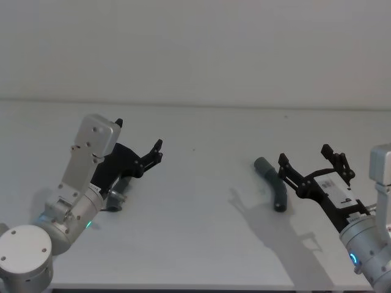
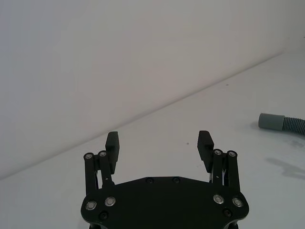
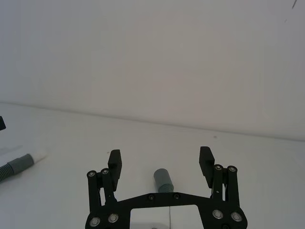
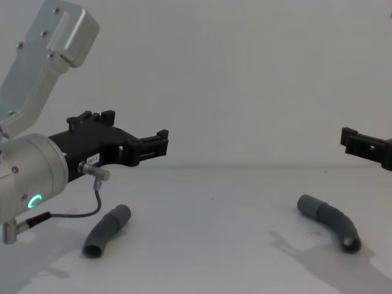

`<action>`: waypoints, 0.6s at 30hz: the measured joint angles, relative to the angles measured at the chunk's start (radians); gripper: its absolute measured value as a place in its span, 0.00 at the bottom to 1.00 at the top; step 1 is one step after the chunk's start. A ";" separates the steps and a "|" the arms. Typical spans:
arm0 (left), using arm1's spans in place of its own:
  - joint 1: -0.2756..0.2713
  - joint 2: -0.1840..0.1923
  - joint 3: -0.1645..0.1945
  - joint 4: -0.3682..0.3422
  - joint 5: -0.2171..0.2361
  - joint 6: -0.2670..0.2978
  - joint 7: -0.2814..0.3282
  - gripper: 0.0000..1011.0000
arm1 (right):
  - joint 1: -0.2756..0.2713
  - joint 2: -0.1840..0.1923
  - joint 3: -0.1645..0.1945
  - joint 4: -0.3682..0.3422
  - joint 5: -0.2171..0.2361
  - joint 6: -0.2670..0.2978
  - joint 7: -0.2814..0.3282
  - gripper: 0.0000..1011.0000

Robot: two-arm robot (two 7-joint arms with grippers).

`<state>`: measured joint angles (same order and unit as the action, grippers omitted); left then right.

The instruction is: Use both hands to pick up one end of the pipe from the table, align the ends, and insert them.

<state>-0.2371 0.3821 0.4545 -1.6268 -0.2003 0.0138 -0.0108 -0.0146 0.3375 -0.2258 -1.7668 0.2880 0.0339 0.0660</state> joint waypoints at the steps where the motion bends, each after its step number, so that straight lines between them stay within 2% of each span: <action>1: 0.000 0.000 0.000 0.000 0.000 0.000 0.000 0.99 | 0.000 0.000 0.000 0.000 0.000 0.000 0.000 0.99; 18: 0.000 0.000 0.000 0.001 0.000 0.000 0.000 0.99 | 0.000 0.000 0.000 0.000 0.000 0.000 0.001 0.99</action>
<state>-0.2372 0.3821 0.4542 -1.6262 -0.2003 0.0138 -0.0109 -0.0147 0.3375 -0.2258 -1.7668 0.2876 0.0340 0.0666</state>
